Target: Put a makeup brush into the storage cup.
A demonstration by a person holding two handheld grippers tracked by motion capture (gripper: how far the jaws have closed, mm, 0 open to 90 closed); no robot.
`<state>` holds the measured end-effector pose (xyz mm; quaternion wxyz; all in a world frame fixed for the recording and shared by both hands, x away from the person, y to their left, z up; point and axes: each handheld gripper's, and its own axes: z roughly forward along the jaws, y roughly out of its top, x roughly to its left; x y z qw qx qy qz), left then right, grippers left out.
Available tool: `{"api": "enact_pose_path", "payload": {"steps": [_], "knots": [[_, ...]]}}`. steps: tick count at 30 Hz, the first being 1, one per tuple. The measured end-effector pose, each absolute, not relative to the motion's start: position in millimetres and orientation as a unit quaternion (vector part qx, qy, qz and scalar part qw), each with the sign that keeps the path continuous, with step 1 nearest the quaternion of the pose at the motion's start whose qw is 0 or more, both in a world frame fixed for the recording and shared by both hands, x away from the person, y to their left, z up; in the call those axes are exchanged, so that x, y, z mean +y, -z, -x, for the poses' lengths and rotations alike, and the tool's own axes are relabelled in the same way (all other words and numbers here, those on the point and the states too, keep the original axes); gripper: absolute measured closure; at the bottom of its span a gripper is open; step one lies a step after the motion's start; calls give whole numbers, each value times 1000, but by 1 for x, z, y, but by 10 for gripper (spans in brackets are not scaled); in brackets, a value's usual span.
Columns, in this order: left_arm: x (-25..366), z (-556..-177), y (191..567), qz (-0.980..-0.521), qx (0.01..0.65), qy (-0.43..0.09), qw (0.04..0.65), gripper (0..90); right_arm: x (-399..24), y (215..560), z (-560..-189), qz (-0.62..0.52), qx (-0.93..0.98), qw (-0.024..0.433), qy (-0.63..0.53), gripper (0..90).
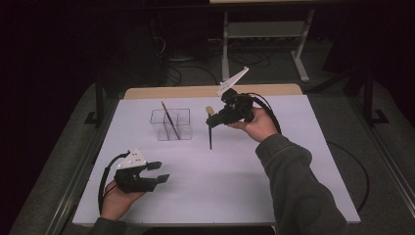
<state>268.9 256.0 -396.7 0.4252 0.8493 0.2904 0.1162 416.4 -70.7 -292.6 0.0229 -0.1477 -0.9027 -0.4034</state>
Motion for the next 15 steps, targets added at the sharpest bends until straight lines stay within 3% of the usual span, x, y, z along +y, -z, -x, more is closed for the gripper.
{"api": "enact_pose_path", "payload": {"steps": [15], "knots": [[259, -268, 396, -847, 293, -119, 427, 432, -59, 280, -426, 142, -905, 16, 400, 825]]}}
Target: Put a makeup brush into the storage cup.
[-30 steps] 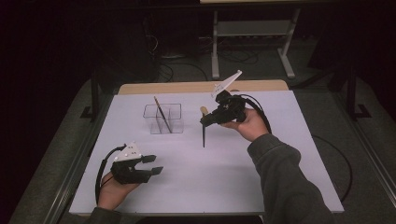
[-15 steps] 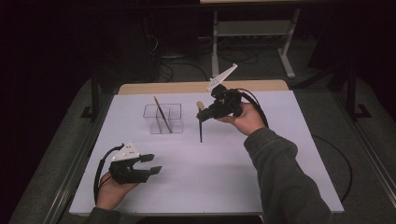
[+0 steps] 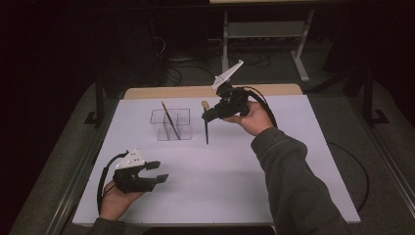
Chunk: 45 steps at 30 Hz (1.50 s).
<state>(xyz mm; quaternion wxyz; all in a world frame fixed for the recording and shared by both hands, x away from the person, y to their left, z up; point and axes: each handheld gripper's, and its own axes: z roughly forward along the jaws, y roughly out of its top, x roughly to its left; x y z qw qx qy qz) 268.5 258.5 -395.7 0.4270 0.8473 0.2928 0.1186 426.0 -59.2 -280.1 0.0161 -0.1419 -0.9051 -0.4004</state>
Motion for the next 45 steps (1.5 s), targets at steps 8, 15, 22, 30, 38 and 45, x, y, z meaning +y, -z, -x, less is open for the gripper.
{"api": "enact_pose_path", "payload": {"steps": [8, 15, 22, 30, 38, 45], "knots": [[259, -268, 395, -845, 297, -118, 428, 426, -56, 277, -432, 144, -905, 14, 400, 825], [259, -268, 395, -845, 295, -119, 429, 418, -52, 270, -437, 145, -906, 11, 398, 825], [260, -268, 394, -843, 297, -122, 431, 414, -48, 263, -442, 143, -905, 7, 400, 825], [260, -268, 395, -841, 298, -124, 433, 405, -39, 256, -450, 138, -906, 1, 399, 825], [259, -268, 395, -842, 297, -124, 433, 391, -26, 249, -458, 136, -908, -2, 396, 825], [260, -268, 395, -843, 298, -129, 430, 374, -17, 245, -466, 135, -908, -8, 396, 825]]}}
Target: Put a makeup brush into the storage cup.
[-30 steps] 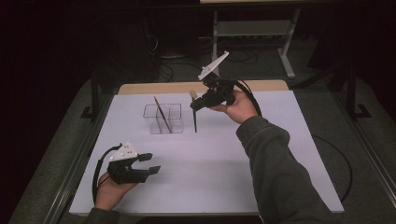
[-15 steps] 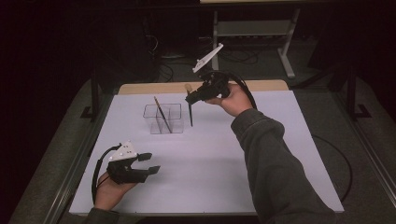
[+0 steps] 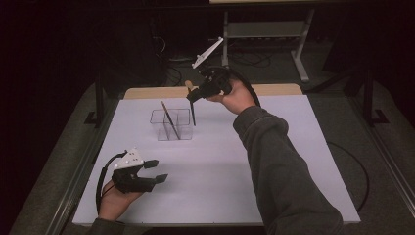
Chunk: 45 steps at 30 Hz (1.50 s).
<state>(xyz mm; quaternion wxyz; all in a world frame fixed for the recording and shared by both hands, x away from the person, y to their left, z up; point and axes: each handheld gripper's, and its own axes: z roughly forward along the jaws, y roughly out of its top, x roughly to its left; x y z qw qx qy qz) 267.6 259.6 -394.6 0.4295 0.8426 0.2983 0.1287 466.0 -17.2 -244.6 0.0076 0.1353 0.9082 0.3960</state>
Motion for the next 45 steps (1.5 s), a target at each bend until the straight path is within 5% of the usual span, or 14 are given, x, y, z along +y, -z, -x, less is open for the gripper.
{"api": "enact_pose_path", "payload": {"steps": [45], "knots": [[268, -268, 395, -843, 303, -138, 422, 321, 21, 249, -502, -168, 904, 20, -392, 825]]}}
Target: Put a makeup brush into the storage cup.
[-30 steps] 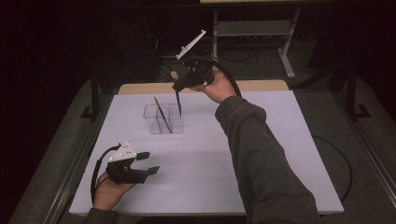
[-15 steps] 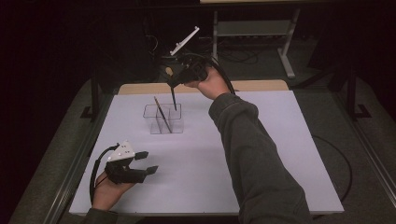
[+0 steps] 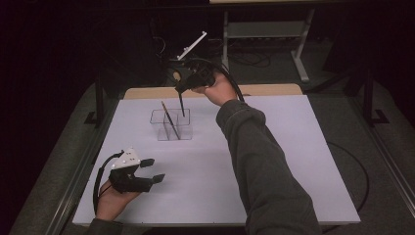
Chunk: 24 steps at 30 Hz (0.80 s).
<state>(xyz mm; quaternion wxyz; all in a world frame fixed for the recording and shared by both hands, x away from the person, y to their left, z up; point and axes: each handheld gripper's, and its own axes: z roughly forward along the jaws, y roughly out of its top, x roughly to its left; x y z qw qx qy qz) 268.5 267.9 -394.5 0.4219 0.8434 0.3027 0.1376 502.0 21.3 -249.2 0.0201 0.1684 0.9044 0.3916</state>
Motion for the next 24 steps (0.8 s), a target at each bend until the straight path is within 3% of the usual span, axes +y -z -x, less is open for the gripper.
{"api": "enact_pose_path", "payload": {"steps": [24], "knots": [[269, -268, 394, -844, 304, -137, 420, 311, 26, 261, -508, -188, 904, 18, -383, 825]]}}
